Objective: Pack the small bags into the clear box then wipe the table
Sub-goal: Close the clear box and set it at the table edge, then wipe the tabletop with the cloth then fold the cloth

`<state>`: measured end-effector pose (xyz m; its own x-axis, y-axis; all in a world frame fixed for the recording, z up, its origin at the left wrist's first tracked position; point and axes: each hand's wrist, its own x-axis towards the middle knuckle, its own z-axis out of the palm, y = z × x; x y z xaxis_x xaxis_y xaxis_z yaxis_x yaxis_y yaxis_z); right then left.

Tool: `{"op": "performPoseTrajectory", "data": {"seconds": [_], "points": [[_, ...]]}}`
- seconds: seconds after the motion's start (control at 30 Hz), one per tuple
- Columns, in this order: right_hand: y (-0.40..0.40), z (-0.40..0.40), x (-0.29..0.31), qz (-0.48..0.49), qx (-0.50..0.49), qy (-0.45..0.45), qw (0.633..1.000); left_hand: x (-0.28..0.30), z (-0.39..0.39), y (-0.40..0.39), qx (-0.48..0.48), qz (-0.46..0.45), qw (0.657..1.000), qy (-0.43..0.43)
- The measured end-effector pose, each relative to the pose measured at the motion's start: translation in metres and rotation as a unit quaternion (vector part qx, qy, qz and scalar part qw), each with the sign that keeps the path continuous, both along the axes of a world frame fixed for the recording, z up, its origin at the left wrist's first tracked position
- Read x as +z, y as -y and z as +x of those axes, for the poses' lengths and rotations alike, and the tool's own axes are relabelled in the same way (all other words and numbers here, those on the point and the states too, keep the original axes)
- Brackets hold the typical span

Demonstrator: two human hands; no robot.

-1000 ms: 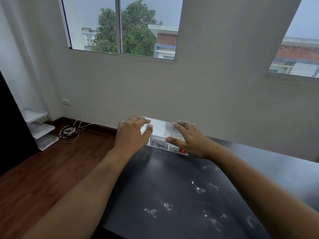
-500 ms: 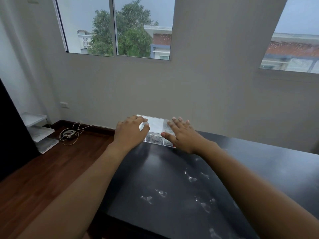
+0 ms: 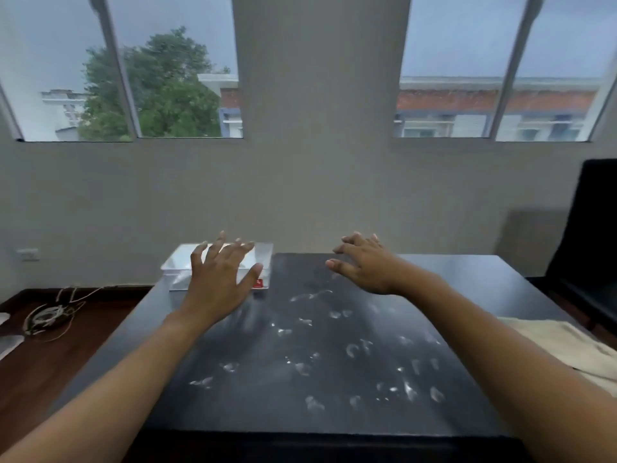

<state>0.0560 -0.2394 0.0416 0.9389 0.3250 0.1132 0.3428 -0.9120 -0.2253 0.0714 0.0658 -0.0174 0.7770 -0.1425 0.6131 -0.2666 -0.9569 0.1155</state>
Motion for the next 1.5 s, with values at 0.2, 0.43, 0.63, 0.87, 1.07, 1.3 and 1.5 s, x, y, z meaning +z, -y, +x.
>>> {"op": "performPoseTrajectory", "data": {"seconds": [0.2, 0.43, 0.63, 0.87, 1.07, 1.3, 1.5], "points": [[0.137, -0.059, 0.008, 0.02, -0.111, -0.034, 0.993, 0.022, -0.032, 0.158, -0.236, -0.013, 0.972, -0.008], [0.252, -0.118, -0.007, 0.018, -0.269, -0.091, 0.959, 0.02, -0.053, 0.32, -0.369, 0.048, 0.92, -0.118], [0.279, -0.141, -0.035, 0.044, -0.28, -0.069, 0.956, -0.001, -0.054, 0.375, -0.351, 0.083, 0.908, -0.212], [0.263, -0.145, -0.029, 0.109, -0.219, 0.04, 0.969, 0.007, -0.061, 0.367, -0.384, -0.056, 0.884, -0.262], [0.228, -0.155, 0.003, 0.224, -0.154, 0.101, 0.957, 0.031, -0.075, 0.322, -0.426, -0.218, 0.833, -0.277], [0.166, -0.136, 0.011, 0.375, -0.128, 0.062, 0.916, 0.062, -0.085, 0.249, -0.392, -0.358, 0.77, -0.354], [0.114, -0.111, -0.012, 0.301, -0.126, 0.023, 0.945, 0.055, -0.076, 0.185, -0.299, -0.266, 0.852, -0.336]]}}
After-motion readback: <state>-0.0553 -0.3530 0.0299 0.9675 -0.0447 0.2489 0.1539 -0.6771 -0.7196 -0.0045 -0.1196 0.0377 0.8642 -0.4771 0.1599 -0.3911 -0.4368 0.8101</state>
